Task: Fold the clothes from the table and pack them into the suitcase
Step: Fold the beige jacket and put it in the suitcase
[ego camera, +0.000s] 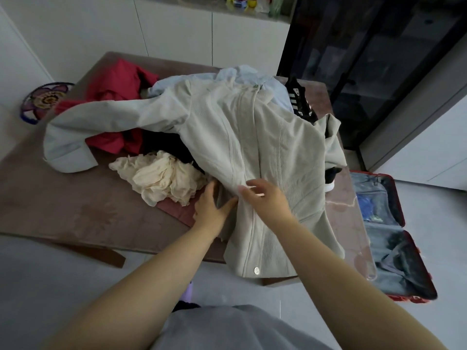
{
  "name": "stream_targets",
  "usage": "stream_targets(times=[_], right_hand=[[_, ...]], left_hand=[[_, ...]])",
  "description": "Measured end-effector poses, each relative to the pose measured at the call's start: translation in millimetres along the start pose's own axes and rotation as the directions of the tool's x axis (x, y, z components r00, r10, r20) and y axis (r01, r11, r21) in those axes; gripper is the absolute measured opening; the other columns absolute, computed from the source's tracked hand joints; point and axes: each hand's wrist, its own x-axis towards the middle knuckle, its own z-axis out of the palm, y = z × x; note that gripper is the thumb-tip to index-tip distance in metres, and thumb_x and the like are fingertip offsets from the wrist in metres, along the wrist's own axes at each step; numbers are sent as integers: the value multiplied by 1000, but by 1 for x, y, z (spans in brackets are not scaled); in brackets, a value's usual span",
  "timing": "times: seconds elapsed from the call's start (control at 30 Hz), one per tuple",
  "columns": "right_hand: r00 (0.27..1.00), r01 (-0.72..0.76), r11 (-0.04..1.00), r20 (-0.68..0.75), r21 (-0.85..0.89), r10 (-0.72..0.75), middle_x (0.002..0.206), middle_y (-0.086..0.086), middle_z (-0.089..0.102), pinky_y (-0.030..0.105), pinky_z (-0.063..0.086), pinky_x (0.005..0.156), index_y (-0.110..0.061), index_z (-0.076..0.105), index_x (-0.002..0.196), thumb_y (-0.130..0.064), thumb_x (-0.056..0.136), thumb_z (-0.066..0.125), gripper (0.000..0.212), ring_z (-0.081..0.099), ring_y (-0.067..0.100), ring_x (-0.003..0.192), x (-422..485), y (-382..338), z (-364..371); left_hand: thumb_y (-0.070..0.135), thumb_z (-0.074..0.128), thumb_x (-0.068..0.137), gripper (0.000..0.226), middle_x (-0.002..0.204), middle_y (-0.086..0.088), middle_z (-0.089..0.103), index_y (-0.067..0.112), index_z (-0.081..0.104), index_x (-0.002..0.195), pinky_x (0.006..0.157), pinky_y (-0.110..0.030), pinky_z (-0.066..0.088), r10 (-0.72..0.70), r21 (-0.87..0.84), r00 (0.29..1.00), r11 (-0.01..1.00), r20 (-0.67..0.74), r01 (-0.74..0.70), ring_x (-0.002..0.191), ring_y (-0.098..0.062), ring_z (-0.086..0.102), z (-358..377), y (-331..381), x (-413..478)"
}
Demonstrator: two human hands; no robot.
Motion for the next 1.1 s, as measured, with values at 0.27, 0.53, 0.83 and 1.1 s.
stream_targets(times=[0.27,0.53,0.83,1.1], right_hand=[[989,-145,948,42,283,139,65,4,58,28,47,64,-10,63,70,-25,92,59,28,54,16,64,11,-8,-15],[988,-149,956,4,253,153,77,2,67,13,48,56,-4,67,90,-32,95,54,31,61,6,68,11,-15,-15],[942,247,630,335,-736,22,158,3,-17,47,-12,114,-42,-18,144,-85,68,-4,89,-14,29,145,6,53,31],[940,285,590,339,-756,-19,147,3,-38,50,-15,111,-43,-43,126,-86,47,-30,91,-24,28,142,2,53,62]], left_hand=[[74,68,47,109,136,7,41,28,27,138,108,-47,33,6,-24,1000,1000,18,-6,129,-20,39,0,15,-5],[30,76,76,42,105,0,66,16,58,111,88,-33,50,-39,-165,997,985,60,48,98,-14,62,-5,39,-11],[17,70,83,35,96,-1,66,11,60,116,74,-27,40,4,117,969,993,-248,26,88,-18,60,-104,-15,-21],[33,75,77,84,118,-5,58,18,28,146,95,-39,39,84,419,955,907,-285,45,115,-29,53,-142,-48,-20]])
